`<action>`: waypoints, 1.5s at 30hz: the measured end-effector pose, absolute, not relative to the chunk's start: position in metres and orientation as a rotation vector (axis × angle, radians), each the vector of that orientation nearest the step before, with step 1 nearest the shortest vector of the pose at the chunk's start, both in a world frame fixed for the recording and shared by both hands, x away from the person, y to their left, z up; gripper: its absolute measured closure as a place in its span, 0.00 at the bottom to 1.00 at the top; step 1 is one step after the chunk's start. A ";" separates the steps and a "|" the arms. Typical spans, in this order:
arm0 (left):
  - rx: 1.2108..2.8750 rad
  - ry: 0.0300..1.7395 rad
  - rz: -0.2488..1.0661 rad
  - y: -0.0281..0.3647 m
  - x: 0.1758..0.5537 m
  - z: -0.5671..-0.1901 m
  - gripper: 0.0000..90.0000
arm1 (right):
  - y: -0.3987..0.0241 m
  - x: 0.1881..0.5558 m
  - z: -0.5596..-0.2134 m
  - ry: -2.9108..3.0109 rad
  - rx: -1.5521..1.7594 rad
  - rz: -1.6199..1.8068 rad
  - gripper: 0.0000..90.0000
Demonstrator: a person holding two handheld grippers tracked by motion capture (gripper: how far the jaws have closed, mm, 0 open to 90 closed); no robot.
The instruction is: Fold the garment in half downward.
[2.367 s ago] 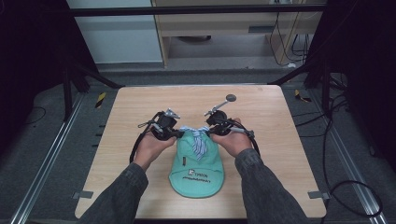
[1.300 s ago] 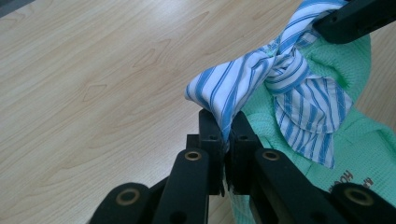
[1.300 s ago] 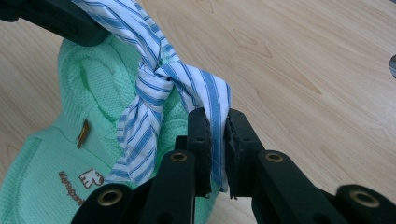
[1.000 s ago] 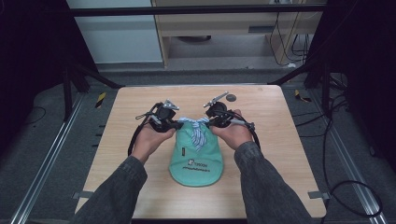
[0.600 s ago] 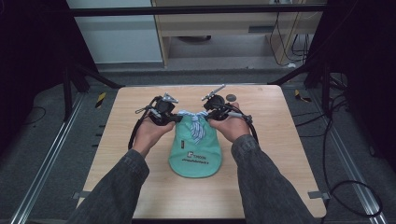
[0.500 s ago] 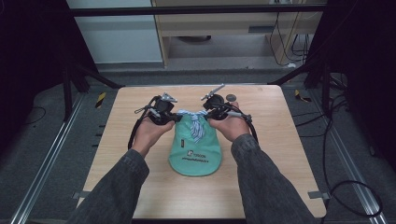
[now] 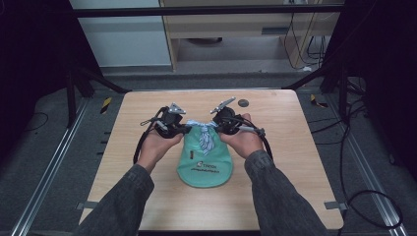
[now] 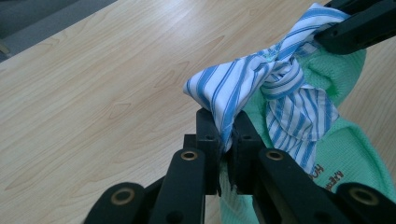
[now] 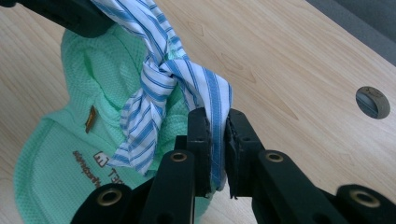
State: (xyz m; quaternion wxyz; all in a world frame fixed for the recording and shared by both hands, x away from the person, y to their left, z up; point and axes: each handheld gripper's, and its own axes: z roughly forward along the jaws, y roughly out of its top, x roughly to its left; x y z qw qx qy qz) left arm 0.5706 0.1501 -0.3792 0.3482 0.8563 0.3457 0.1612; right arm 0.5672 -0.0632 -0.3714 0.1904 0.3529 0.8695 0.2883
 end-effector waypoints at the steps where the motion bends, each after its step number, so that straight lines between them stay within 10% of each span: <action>1: 2.220 0.895 0.417 0.150 0.571 -0.379 0.94 | -0.064 0.568 -0.372 2.445 0.994 0.808 0.90; 45: 2.167 0.864 0.419 0.139 0.561 -0.402 0.92 | -0.078 0.543 -0.393 2.387 0.978 0.822 0.90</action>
